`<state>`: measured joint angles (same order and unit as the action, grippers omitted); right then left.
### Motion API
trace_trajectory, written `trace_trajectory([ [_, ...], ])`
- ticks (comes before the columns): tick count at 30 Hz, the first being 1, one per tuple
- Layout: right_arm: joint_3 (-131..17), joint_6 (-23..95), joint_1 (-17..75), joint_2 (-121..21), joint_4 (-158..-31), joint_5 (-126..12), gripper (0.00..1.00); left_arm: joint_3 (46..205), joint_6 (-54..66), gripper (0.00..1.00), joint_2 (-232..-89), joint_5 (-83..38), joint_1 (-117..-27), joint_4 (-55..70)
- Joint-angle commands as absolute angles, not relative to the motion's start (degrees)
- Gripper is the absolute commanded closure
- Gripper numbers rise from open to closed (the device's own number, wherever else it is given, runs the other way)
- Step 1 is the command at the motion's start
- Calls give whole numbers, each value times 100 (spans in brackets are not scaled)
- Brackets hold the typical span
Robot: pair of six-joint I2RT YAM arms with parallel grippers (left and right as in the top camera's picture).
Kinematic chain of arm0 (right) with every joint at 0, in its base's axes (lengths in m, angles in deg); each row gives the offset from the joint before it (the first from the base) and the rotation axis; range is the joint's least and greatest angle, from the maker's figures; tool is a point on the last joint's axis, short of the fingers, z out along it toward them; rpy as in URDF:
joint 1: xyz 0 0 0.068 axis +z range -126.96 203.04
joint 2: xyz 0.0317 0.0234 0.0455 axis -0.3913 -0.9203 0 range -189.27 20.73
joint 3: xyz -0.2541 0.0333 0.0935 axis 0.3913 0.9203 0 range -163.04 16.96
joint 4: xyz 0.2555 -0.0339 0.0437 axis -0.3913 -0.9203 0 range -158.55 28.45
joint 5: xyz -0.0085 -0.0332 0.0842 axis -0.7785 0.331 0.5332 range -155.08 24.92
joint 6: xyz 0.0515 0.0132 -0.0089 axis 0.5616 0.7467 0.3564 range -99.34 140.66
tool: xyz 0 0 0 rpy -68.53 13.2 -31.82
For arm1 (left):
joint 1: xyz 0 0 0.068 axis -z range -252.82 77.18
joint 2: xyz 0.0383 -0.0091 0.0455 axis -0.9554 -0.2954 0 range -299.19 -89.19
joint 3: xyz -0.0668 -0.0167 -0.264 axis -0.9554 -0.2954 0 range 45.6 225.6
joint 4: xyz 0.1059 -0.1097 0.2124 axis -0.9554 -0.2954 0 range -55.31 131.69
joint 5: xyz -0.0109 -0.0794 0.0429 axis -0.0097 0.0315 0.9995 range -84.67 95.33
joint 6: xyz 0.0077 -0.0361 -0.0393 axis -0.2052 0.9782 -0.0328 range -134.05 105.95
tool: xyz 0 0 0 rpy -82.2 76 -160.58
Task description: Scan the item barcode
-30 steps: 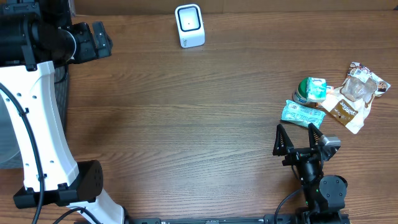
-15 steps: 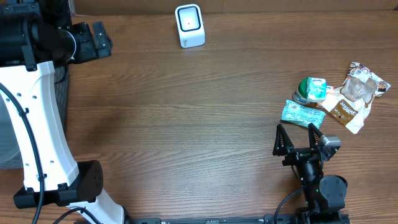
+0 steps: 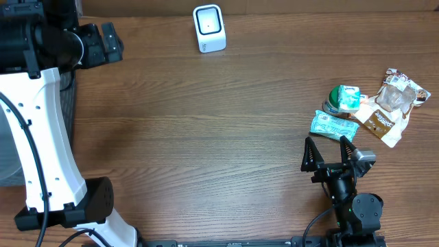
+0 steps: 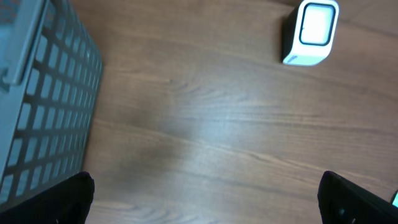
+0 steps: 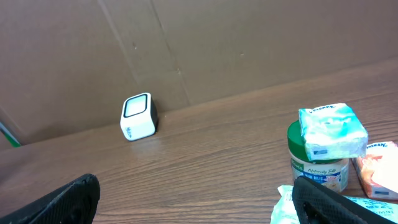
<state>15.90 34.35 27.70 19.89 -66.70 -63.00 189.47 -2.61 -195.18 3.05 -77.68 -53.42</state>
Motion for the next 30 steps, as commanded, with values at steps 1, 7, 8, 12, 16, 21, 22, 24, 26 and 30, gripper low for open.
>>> trace_trajectory([
  [1,1651,3429,2818,2057,-6633,-6372,0,18775,-350,0,-18974,316,-7729,-5095],
  [7,1651,3429,2818,2057,-6633,-6372,0,17540,-350,0,-17979,265,-7729,-4148],
  [8,1651,3429,2816,2057,-6633,-6372,0,17214,-350,0,-17767,246,-7729,-3895],
  [12,1651,3429,2818,2057,-6633,-6372,0,15833,-353,0,-16891,58,-7729,-2701],
  [16,1651,3429,2818,2057,-6633,-6372,0,14296,-355,0,-15945,-250,-7729,-1401],
  [21,1651,3429,2816,2057,-6633,-6372,0,12629,-348,0,-14994,-486,-7729,-96],
  [22,1651,3429,2818,2057,-6633,-6374,0,12406,-344,1,-14858,-502,-7729,44],
  [24,1651,3429,2818,2057,-6633,-6372,0,12006,-329,0,-14607,-521,-7729,243],
  [26,1651,3429,2818,2057,-6633,-6372,0,11787,-331,0,-14441,-521,-7729,346],
  [30,1651,3429,2816,2057,-6633,-6372,0,11698,-331,0,-14334,-521,-7729,365],
])
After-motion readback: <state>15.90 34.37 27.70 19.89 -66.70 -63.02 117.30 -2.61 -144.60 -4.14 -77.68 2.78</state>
